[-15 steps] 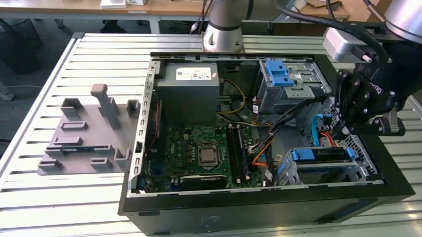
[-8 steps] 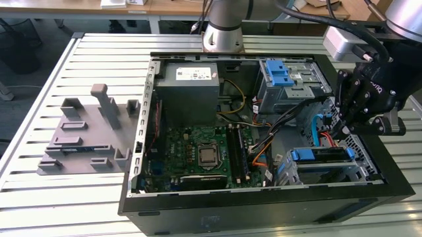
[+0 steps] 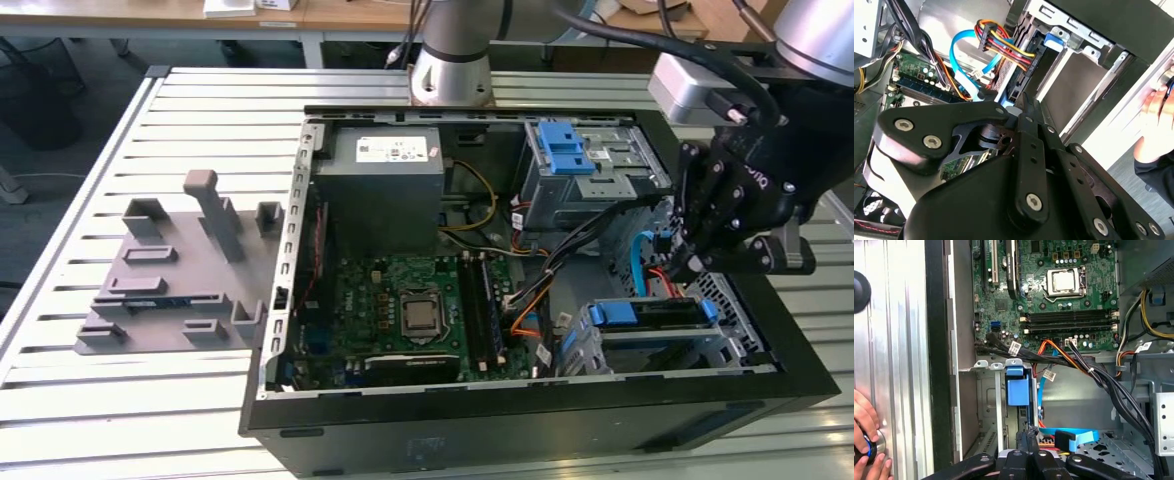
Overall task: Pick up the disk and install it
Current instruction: 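Insert the second disk wire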
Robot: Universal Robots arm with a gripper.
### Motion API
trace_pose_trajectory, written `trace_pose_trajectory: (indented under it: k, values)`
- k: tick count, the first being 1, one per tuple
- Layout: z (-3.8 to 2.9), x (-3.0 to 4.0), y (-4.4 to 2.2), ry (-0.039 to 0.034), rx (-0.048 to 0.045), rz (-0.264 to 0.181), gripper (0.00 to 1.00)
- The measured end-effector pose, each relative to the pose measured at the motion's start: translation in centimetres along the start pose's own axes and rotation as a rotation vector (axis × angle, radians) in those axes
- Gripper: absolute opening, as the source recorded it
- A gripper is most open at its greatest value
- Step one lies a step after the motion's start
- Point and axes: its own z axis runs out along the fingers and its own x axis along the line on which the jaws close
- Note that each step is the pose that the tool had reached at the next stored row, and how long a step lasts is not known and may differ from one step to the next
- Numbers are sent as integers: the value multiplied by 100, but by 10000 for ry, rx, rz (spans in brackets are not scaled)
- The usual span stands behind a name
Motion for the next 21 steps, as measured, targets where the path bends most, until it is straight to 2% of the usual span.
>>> trace_pose_trajectory:
  k: [5, 11, 18, 21]
  values:
    - [-16, 5, 51, 1, 5, 1, 11]
    - [-110, 12, 54, -2, 6, 0, 11]
    - [-113, 12, 58, -1, 5, 0, 11]
    - [-112, 15, 102, 0, 7, 1, 11]
